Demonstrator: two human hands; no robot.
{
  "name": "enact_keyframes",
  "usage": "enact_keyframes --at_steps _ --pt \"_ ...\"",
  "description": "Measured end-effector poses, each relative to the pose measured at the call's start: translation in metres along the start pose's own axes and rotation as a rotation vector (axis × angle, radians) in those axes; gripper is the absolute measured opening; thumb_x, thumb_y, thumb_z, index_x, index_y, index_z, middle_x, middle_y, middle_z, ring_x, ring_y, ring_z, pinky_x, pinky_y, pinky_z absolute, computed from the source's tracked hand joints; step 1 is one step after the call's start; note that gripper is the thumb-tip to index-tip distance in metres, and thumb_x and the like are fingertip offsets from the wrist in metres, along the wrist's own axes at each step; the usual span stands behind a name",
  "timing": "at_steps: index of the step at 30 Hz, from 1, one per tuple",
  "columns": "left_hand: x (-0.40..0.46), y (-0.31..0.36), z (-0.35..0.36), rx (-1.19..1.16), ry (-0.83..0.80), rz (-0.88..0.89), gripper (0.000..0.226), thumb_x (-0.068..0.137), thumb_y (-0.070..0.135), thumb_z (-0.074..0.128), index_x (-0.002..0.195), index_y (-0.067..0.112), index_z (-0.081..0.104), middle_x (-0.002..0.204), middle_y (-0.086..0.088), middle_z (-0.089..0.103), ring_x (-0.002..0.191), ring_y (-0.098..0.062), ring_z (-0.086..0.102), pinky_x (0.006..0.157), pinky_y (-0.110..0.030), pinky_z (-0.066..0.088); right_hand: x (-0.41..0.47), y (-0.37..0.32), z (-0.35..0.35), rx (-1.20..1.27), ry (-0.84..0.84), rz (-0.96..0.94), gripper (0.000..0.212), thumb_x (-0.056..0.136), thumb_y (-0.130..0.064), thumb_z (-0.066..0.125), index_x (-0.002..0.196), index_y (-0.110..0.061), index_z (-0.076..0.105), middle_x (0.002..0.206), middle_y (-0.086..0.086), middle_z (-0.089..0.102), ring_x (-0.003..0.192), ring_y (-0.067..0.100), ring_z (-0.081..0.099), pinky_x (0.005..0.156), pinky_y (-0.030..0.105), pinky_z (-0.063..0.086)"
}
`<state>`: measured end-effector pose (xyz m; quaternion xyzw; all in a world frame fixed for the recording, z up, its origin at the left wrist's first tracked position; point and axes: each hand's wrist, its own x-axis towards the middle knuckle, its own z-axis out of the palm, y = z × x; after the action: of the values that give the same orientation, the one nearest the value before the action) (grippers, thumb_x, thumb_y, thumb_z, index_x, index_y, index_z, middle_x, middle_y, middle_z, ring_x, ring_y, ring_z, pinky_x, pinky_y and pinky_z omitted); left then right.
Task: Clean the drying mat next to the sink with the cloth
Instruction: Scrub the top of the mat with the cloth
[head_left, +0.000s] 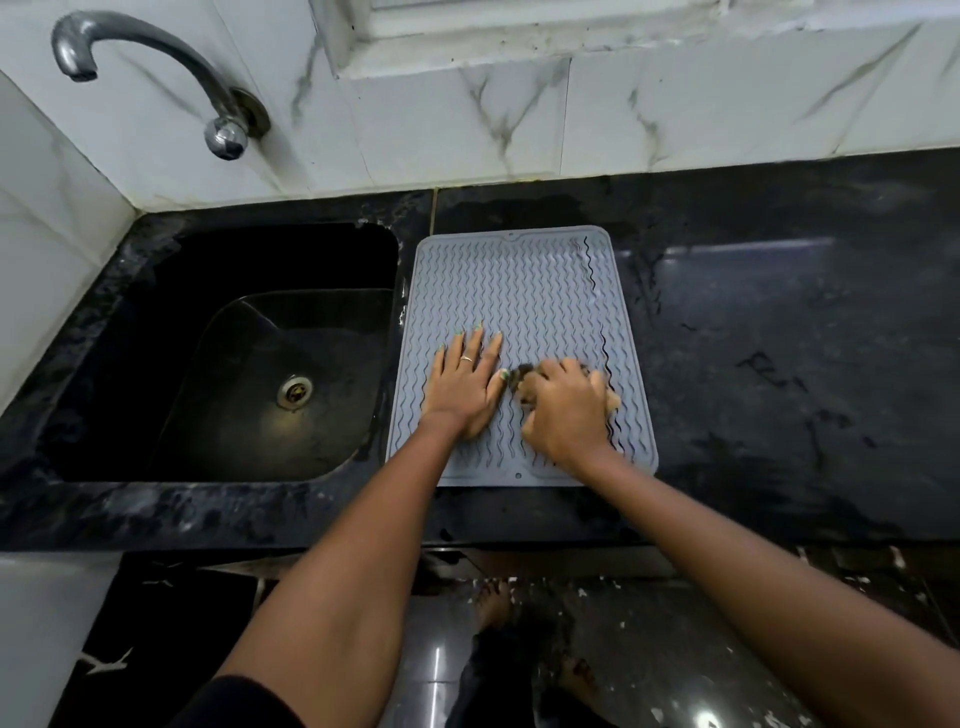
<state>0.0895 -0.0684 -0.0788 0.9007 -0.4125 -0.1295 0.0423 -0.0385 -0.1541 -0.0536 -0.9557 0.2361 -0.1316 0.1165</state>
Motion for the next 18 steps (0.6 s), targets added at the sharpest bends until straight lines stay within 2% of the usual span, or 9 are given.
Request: enact_keyframes --at_steps 3,5,6,8,10,13,16,18 --pt "-0.010 0.005 0.003 -0.006 -0.003 -0.020 0.056 0.103 0.044 0.016 0.153 0.028 -0.004 0.162 -0.002 -0.009 0.149 -0.023 -0.010 0.120 -0.042 -0.005 0.001 0.001 -0.015 0.154 -0.078 -0.019 0.018 0.075 -0.016 0.054 0.076 -0.016 0.071 0.083 -0.002 0.066 0.078 0.018 0.060 0.069 0.026 0.043" --pt "-0.018 0.008 0.005 -0.003 0.000 -0.030 0.055 0.104 0.043 0.015 0.153 0.028 -0.005 0.162 -0.001 -0.010 0.149 -0.023 -0.011 0.120 -0.042 -0.006 0.017 0.009 -0.021 0.327 0.005 0.072 0.020 0.078 -0.013 0.053 0.081 -0.015 0.072 0.086 0.001 0.068 0.080 0.018 0.060 0.077 0.033 0.050" --pt "-0.021 0.010 0.007 -0.001 0.002 -0.033 0.055 0.104 0.043 0.014 0.153 0.028 -0.005 0.162 -0.001 -0.009 0.149 -0.023 -0.011 0.120 -0.042 -0.006 0.028 0.015 -0.020 0.326 0.029 0.104 0.023 0.080 -0.012 0.052 0.093 -0.015 0.071 0.097 0.004 0.067 0.089 0.020 0.058 0.085 0.038 0.048" --pt "-0.029 0.011 0.010 -0.004 0.009 -0.043 0.055 0.104 0.043 0.014 0.153 0.028 -0.005 0.162 -0.002 -0.009 0.149 -0.022 -0.011 0.120 -0.041 -0.006 0.044 0.017 -0.016 0.122 -0.140 0.110 0.038 0.085 -0.017 0.051 0.123 -0.018 0.057 0.128 0.006 0.053 0.115 0.026 0.046 0.099 0.047 0.036" --pt "-0.035 0.012 0.012 -0.007 0.010 -0.049 0.054 0.104 0.042 0.014 0.153 0.028 -0.005 0.162 -0.002 -0.009 0.149 -0.022 -0.010 0.120 -0.041 -0.006 0.048 0.018 -0.010 -0.027 -0.294 0.058 0.047 0.085 -0.020 0.050 0.132 -0.019 0.048 0.141 0.006 0.041 0.127 0.030 0.035 0.104 0.054 0.029" --pt "-0.042 0.013 0.015 0.001 0.009 -0.056 0.054 0.104 0.040 0.014 0.153 0.028 -0.006 0.162 -0.001 -0.009 0.149 -0.022 -0.010 0.120 -0.041 -0.006 0.019 0.016 -0.009 -0.051 -0.193 -0.021 0.035 0.081 -0.016 0.054 0.115 -0.015 0.060 0.126 0.008 0.053 0.115 0.028 0.045 0.098 0.051 0.037" --pt "-0.048 0.016 0.016 -0.019 0.005 -0.057 0.055 0.104 0.040 0.015 0.153 0.027 -0.005 0.162 -0.001 -0.009 0.149 -0.023 -0.011 0.120 -0.043 -0.006 -0.039 0.012 -0.016 0.020 -0.038 -0.123 0.020 0.074 -0.008 0.056 0.090 -0.012 0.068 0.097 0.006 0.064 0.088 0.026 0.055 0.077 0.041 0.044" --pt "-0.051 0.017 0.016 -0.031 0.001 -0.056 0.055 0.104 0.041 0.016 0.153 0.026 -0.005 0.162 -0.002 -0.009 0.149 -0.023 -0.011 0.120 -0.043 -0.006 -0.067 0.008 -0.025 0.052 -0.089 -0.189 0.016 0.070 -0.008 0.057 0.080 -0.011 0.069 0.085 0.004 0.065 0.077 0.026 0.059 0.069 0.036 0.044"
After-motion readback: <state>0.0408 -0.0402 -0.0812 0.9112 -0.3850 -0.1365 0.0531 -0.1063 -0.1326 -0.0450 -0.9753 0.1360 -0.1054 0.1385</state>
